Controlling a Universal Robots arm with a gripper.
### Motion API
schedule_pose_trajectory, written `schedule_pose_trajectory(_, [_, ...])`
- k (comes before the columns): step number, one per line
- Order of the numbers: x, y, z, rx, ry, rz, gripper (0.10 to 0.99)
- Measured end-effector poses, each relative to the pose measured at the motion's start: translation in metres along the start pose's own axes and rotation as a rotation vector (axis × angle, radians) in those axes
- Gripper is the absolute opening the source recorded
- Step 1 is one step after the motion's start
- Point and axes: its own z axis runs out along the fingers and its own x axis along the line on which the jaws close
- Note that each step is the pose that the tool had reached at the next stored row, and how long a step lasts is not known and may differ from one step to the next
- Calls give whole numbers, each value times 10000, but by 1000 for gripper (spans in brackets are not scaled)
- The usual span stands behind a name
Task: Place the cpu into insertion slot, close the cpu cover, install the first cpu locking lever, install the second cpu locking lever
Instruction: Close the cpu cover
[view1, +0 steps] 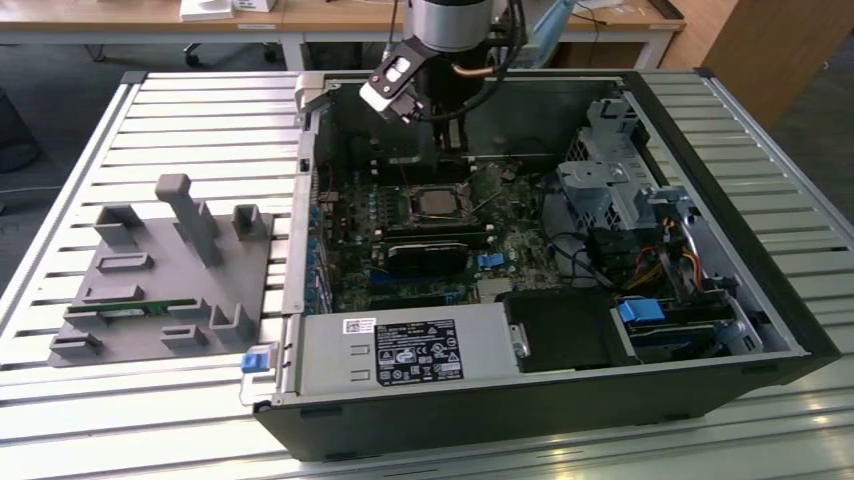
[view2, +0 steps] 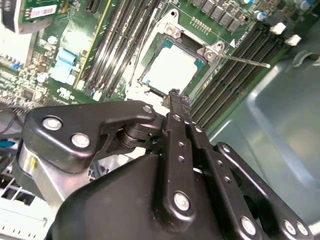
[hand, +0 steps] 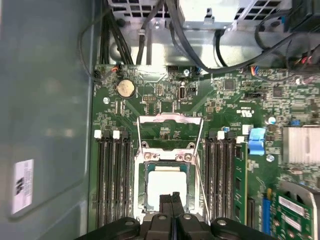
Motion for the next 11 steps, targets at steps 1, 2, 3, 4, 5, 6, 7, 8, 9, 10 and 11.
schedule_pose_trajectory(1, [0,1,-22,-1,0,1,106])
schedule_pose_trajectory(2, [0,1,-35,0,-3,1,106])
schedule_pose_trajectory(3, [0,2,-36,-1,-3,1,106])
schedule_pose_trajectory(4, [-13,2,-36,-1,-3,1,106])
schedule_pose_trajectory(5, [-33,2,-37,-1,-3,3,106])
schedule_pose_trajectory(6, [-51,2,-37,0,-3,4,106])
schedule_pose_trajectory(7, [-67,2,-37,0,-3,7,106])
schedule_pose_trajectory(8, [-76,11,-36,1,-1,9,106])
schedule_pose_trajectory(9, [-78,35,-33,5,3,10,106])
schedule_pose_trajectory(10, [-78,72,-31,13,6,10,106])
schedule_pose_trajectory(11, [-79,116,-29,23,9,10,106])
